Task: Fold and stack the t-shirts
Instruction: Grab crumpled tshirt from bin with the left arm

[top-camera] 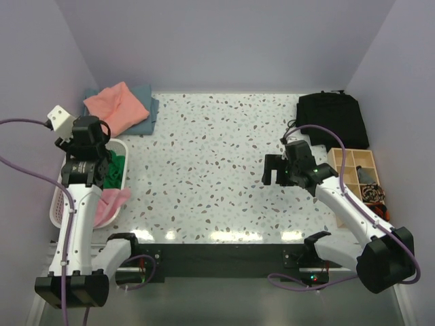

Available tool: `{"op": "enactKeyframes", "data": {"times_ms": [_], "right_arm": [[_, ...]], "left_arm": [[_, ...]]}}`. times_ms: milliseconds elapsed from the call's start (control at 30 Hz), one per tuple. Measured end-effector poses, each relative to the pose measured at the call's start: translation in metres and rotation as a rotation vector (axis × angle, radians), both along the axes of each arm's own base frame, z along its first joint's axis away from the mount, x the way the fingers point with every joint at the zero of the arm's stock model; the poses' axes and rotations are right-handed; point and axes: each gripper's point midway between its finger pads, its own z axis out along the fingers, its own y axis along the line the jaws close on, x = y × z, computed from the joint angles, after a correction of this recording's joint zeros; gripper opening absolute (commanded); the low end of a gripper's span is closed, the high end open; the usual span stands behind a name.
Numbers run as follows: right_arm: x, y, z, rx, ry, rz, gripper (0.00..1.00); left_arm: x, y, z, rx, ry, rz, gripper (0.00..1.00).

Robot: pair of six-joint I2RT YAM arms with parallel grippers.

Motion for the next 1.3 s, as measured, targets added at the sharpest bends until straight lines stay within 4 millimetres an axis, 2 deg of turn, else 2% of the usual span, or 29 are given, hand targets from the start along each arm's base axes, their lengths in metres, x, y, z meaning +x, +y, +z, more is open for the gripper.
{"op": "enactKeyframes", "data": {"times_ms": [67, 133, 200, 300, 600, 733, 833, 967, 1067, 1233, 1267, 1300], "right_arm": [[-0.001, 0.0, 0.0, 0.001, 0.002, 0.001, 0.99], [-0.001, 0.0, -0.001, 0.001, 0.005, 0.001, 0.99], [-0.002, 0.0, -0.001, -0.001, 0.009, 0.001, 0.99], [-0.005, -0.002, -0.003, -0.008, 0.023, 0.002, 0.99], [-0.013, 0.001, -0.009, -0.005, 0.078, 0.024, 0.99], [-0.015, 0.003, -0.017, -0.007, 0.115, 0.039, 0.99], [-0.015, 0.004, -0.022, -0.013, 0.135, 0.042, 0.99], [-0.015, 0.003, -0.023, -0.015, 0.137, 0.044, 0.99], [-0.015, 0.004, -0.023, -0.015, 0.137, 0.044, 0.99], [-0.015, 0.005, -0.023, -0.009, 0.14, 0.048, 0.99], [-0.015, 0.005, -0.025, -0.009, 0.144, 0.049, 0.99], [-0.015, 0.006, -0.026, -0.007, 0.153, 0.052, 0.98]], "left_arm": [[-0.008, 0.001, -0.017, -0.016, 0.024, 0.027, 0.78], [-0.02, 0.004, -0.045, -0.031, 0.072, 0.071, 0.86], [-0.042, 0.01, -0.08, -0.042, 0.152, 0.139, 0.87], [-0.068, 0.018, -0.105, -0.059, 0.2, 0.233, 0.86], [-0.105, 0.051, -0.154, -0.134, 0.289, 0.461, 0.83], [-0.115, 0.066, -0.167, -0.19, 0.285, 0.516, 0.81], [-0.115, 0.074, -0.174, -0.221, 0.288, 0.522, 0.8], [-0.104, 0.079, -0.185, -0.258, 0.306, 0.496, 0.79], [-0.099, 0.084, -0.198, -0.303, 0.325, 0.478, 0.73], [-0.092, 0.092, -0.217, -0.37, 0.354, 0.441, 0.4], [-0.09, 0.092, -0.218, -0.378, 0.35, 0.429, 0.29], [-0.087, 0.093, -0.218, -0.384, 0.345, 0.415, 0.0]]}}
